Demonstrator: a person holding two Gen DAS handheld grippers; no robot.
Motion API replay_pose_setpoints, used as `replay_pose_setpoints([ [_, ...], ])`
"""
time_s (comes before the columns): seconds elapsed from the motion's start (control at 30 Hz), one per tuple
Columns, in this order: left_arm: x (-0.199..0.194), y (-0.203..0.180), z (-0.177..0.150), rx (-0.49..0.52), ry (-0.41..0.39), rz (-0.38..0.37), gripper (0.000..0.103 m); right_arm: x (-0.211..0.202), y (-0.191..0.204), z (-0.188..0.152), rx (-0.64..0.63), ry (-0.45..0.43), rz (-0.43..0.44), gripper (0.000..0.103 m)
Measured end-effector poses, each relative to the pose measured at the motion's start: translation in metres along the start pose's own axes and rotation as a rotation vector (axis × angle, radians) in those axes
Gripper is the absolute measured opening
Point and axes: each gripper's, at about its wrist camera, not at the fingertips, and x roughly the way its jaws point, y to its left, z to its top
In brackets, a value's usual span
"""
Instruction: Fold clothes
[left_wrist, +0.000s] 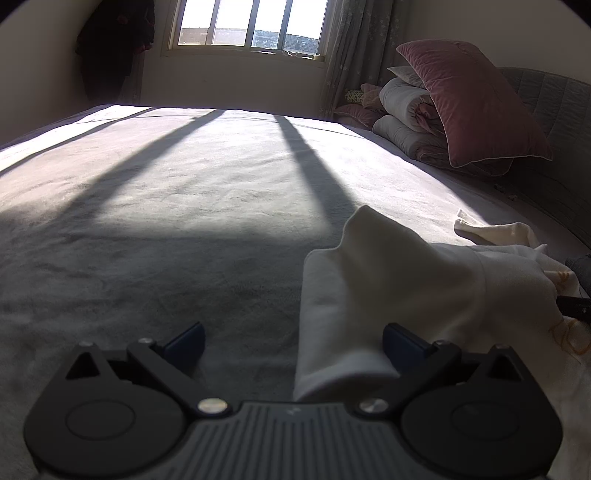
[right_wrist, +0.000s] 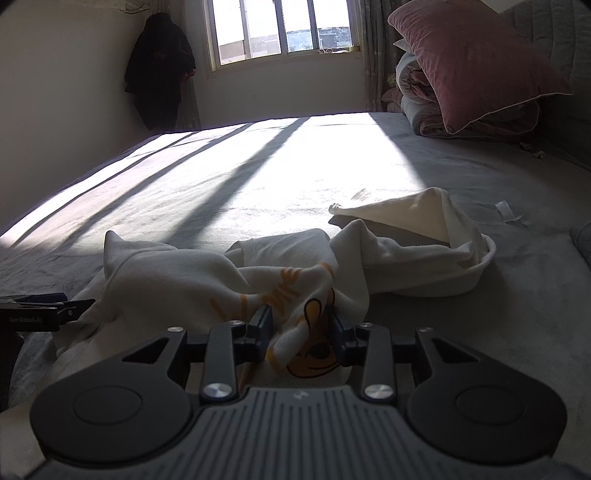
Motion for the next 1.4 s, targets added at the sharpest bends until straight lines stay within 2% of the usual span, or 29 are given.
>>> replay_pose_setpoints([
  [0.17,0.0,0.0,0.0,0.0,0.0,0.0,0.103,-0.004,-0.003,0.003,0.018,0.013,0.005,0.046],
  [0.23,0.0,0.0,0.0,0.0,0.0,0.0,0.103,-0.008,-0.006,0.005,0.032,0.022,0.016,0.055],
  [0.3,0.0,0.0,0.0,0.0,0.0,0.0,0.103,-0.013,-0.009,0.005,0.038,0.031,0.021,0.059],
  [0.5,0.001,0.001,0.0,-0.004,0.0,-0.004,0.103,-0.028,-0.02,0.007,0.049,0.035,0.022,0.064],
  [0.73,0.001,0.0,0.0,0.002,0.001,0.0,0.103,-0.034,-0.04,0.009,0.077,0.029,-0.011,0.065],
  [1.0,0.002,0.0,0.001,-0.002,-0.001,-0.004,0.103,-0.034,-0.053,0.007,0.142,0.091,0.066,0.067],
  [1.4,-0.016,0.003,0.007,-0.164,0.067,-0.034,0.103,-0.04,-0.048,0.008,0.168,0.095,0.102,0.067],
])
